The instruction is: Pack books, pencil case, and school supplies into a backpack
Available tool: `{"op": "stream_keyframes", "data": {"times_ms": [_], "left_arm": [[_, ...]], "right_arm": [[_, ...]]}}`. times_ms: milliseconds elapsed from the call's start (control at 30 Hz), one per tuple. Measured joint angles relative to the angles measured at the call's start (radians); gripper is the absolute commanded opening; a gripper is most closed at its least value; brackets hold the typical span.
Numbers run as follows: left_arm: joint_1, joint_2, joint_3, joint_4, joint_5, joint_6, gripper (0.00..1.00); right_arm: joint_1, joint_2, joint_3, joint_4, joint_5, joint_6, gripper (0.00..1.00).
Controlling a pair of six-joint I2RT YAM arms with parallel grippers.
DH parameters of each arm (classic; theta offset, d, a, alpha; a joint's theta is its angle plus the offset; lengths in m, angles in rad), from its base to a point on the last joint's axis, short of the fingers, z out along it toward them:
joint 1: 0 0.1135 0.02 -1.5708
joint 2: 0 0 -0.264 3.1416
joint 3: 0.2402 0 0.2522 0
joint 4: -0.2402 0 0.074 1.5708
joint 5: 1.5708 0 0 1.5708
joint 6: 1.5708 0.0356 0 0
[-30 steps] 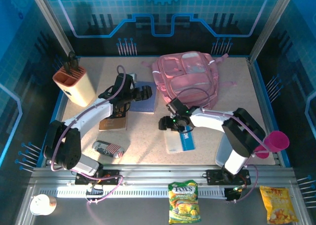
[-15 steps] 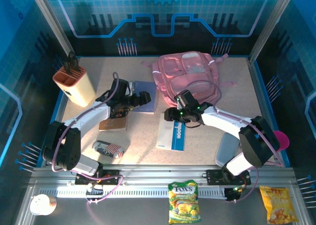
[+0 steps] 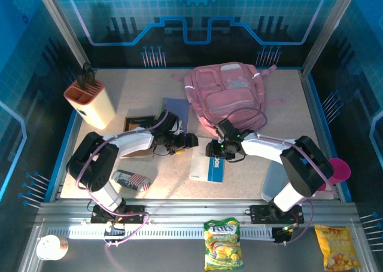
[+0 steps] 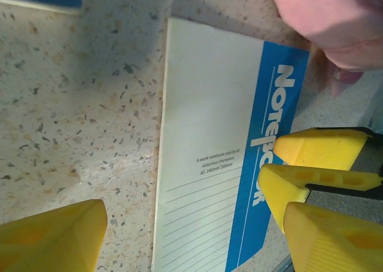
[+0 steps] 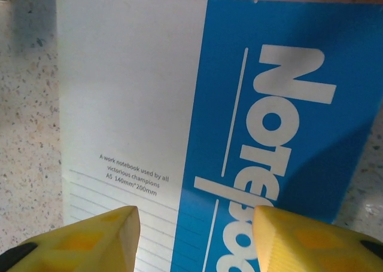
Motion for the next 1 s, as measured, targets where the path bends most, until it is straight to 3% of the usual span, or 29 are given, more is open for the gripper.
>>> {"op": "stream_keyframes", "data": {"times_ms": [200, 367, 500, 767, 1000], "left_arm": [[-0.01, 0.039, 0.0, 0.001, 0.013, -0.005, 0.52], [-0.016, 0.074, 0.0, 0.013, 0.022, -0.023, 0.45], [-0.016, 0.09, 0.0, 0.021, 0.029, -0.026, 0.45], [-0.018, 0.093, 0.004, 0.023, 0.035, -0.024, 0.58], [-0.021, 0.093, 0.011, 0.016, 0.041, -0.018, 0.54]], "right_arm": [[0.0, 0.016, 0.0, 0.026, -0.022, 0.008, 0.51], [0.0, 0.027, 0.0, 0.051, -0.042, 0.022, 0.5], [0.0, 0.029, 0.0, 0.057, -0.048, 0.024, 0.49], [0.0, 0.035, 0.0, 0.064, -0.05, 0.027, 0.49], [0.0, 0.036, 0.0, 0.065, -0.049, 0.027, 0.49]]}}
